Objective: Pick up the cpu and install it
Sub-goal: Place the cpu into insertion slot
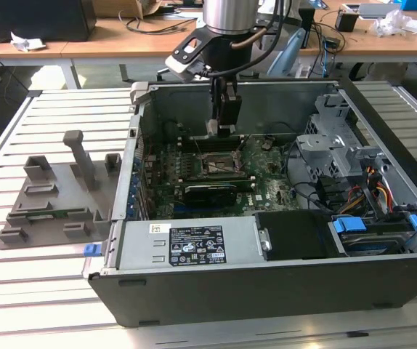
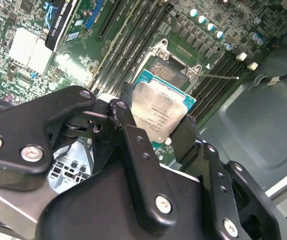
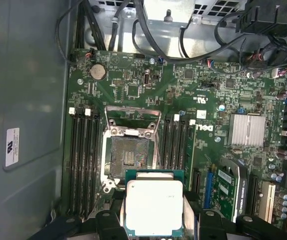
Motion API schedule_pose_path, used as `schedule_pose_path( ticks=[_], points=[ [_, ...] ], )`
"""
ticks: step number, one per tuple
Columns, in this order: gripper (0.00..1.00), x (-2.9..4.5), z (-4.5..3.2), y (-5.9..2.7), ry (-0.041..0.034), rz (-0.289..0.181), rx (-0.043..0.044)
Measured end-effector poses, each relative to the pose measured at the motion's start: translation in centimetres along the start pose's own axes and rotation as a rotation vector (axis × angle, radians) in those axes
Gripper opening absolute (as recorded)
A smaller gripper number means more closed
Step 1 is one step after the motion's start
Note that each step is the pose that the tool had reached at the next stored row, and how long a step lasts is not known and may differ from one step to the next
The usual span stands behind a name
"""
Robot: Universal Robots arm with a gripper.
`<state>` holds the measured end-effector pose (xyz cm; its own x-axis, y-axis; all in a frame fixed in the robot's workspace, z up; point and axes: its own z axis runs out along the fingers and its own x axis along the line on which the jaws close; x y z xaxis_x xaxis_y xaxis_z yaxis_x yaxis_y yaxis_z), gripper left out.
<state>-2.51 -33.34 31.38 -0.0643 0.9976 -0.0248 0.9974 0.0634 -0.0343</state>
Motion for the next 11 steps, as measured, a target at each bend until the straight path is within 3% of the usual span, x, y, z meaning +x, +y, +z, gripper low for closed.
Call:
schedule_pose_path(
  ticks=[11],
  points=[
    [0.55, 0.02, 0.94, 0.03, 0.0000, 0.000, 0.0000]
  ],
)
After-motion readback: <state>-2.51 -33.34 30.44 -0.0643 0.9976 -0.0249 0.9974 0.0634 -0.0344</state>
